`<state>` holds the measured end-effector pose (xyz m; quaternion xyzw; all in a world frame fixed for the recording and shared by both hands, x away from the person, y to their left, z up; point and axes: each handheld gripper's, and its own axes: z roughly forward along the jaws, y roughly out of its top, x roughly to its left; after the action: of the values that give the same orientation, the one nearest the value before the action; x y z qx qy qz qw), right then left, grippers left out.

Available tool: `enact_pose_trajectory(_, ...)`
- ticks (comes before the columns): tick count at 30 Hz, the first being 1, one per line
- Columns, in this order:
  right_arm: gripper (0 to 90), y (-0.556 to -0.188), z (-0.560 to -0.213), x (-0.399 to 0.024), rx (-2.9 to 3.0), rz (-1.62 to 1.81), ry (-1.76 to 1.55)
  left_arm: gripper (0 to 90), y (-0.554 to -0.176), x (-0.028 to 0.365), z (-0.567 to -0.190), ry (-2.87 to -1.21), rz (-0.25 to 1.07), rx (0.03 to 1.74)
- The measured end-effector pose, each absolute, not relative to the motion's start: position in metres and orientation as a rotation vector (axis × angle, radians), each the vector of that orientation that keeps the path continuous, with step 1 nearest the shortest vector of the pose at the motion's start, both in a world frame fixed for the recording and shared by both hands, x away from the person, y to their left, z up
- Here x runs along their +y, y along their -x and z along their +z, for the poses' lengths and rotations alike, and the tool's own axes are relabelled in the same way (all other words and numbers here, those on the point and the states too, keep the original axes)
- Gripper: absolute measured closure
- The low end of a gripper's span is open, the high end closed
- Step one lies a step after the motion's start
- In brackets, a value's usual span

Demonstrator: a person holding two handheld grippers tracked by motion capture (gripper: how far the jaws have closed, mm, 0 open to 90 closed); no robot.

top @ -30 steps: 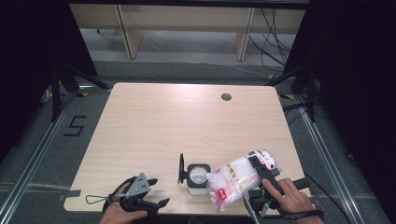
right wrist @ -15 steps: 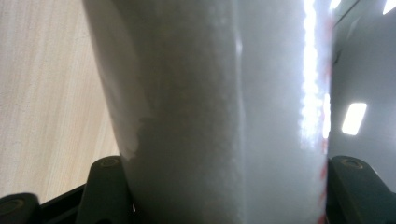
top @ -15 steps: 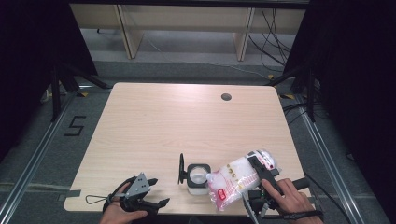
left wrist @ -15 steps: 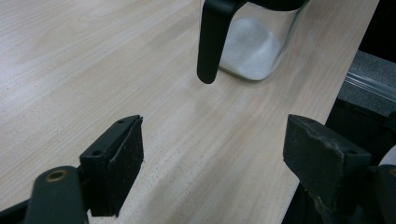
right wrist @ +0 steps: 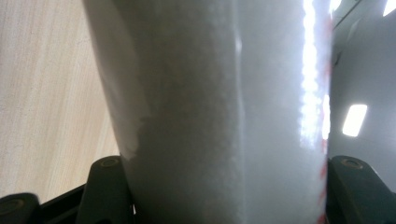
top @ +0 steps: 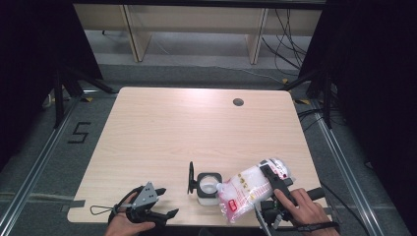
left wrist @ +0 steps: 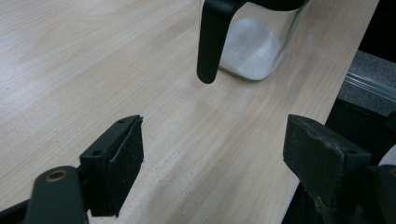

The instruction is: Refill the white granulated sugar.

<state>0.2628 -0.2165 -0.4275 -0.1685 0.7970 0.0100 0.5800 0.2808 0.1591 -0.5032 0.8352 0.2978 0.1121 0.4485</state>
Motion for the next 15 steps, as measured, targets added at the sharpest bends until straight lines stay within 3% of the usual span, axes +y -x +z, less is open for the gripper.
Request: enact_pose_trajectory(15, 41.9, -0.2605, -0.4245, -0.2151, 1.877, -0.015, 0.392, 19.8, -0.2809, 0.1592, -0.5031, -2.067, 0.278, 0.738)
